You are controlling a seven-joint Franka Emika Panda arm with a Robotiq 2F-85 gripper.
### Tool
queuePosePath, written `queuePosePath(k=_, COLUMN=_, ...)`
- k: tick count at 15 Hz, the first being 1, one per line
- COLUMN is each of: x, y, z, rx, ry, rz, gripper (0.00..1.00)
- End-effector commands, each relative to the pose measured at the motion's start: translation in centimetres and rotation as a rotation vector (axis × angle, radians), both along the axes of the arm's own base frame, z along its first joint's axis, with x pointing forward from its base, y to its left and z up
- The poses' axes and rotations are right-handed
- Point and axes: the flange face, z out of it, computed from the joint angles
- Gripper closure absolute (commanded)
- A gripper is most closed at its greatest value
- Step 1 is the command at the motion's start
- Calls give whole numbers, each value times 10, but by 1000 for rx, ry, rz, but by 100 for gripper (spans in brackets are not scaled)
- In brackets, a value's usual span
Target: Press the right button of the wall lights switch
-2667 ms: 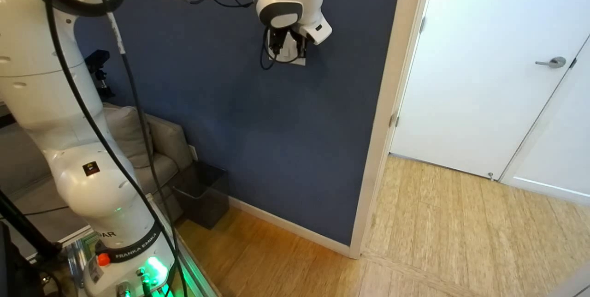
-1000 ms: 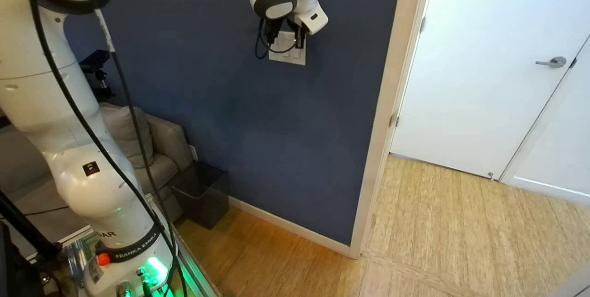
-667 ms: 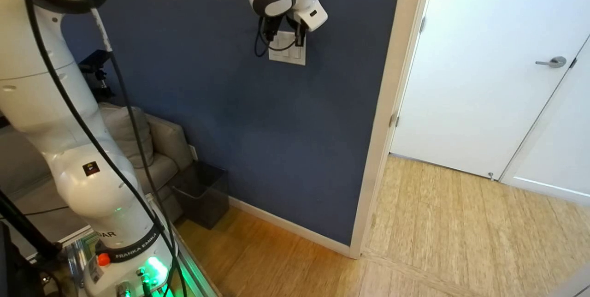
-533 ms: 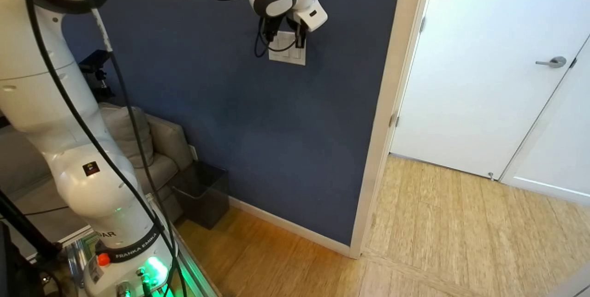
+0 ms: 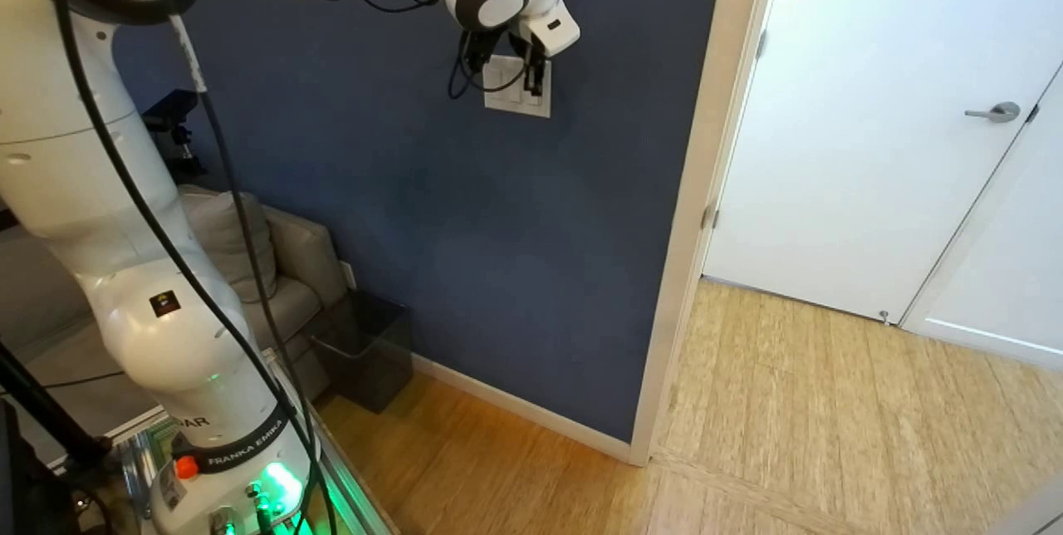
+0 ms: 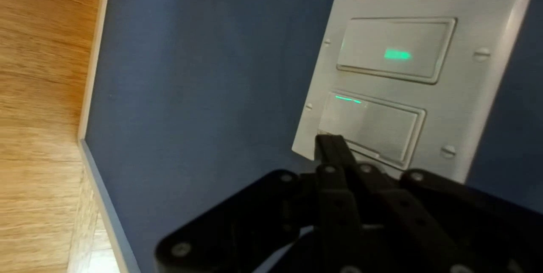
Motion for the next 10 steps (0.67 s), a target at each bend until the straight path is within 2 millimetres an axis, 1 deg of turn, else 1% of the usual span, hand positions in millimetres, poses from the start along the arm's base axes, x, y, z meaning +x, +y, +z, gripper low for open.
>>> queuePosePath(k=1, x=-2, y=11, z=0, rx=13, ry=37, rz=-25, gripper=100)
queuePosePath(k=2, x=0, y=6, z=0, rx=4, ry=17, rz=-17, gripper=99)
queuePosePath(k=7, x=0, y=9, z=-1, rx=6, ry=23, rz=-12, gripper=100)
queuePosePath(k=10, x=3, y=11, z=-2, rx=12, ry=31, rz=-57, gripper=100)
